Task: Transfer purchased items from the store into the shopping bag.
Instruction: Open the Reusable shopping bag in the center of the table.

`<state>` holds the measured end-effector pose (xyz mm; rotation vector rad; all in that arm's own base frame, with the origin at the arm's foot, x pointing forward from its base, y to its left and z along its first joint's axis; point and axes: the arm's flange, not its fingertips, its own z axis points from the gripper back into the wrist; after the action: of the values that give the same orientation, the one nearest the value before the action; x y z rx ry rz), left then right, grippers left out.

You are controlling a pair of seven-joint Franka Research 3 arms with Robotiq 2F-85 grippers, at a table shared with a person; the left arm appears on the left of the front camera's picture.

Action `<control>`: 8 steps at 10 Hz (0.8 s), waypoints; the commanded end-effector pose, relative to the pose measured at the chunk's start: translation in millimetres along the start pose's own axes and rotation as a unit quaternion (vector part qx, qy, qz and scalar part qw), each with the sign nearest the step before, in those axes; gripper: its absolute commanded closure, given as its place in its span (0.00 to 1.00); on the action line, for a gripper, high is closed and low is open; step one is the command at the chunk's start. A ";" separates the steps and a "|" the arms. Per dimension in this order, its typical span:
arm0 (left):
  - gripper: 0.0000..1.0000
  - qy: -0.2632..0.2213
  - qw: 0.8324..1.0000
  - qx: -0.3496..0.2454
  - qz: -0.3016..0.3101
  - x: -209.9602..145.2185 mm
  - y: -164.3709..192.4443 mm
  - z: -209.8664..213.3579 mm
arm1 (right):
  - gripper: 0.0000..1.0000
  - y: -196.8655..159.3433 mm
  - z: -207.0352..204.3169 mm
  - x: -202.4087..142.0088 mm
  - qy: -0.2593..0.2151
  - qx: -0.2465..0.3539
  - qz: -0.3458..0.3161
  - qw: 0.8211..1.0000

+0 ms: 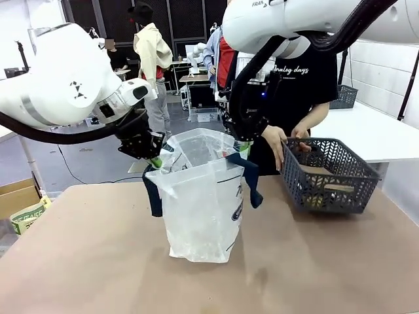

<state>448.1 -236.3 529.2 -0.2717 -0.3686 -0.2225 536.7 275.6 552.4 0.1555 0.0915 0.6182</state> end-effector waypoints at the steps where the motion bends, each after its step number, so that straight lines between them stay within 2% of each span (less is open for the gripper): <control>1: 1.00 -0.013 0.999 0.030 0.012 -10.2 12.3 6.8 | 1.00 -18.1 -0.7 -17.0 -0.003 -0.030 0.027 0.999; 3: 1.00 -0.019 0.999 0.035 0.012 -11.0 20.2 11.6 | 1.00 -29.1 2.0 -25.1 0.000 -0.045 0.052 0.998; 5: 1.00 0.006 0.999 0.048 -0.012 -8.0 26.0 11.8 | 1.00 -35.8 5.5 -30.9 0.007 -0.034 0.066 0.997; 8: 1.00 0.042 0.993 0.092 -0.062 -4.6 19.8 5.1 | 1.00 -34.9 1.3 -35.6 0.040 -0.059 0.098 0.993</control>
<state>442.1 -212.8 526.4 -0.1142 -0.3434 -0.2841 535.0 234.7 554.7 0.0799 0.0974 0.7812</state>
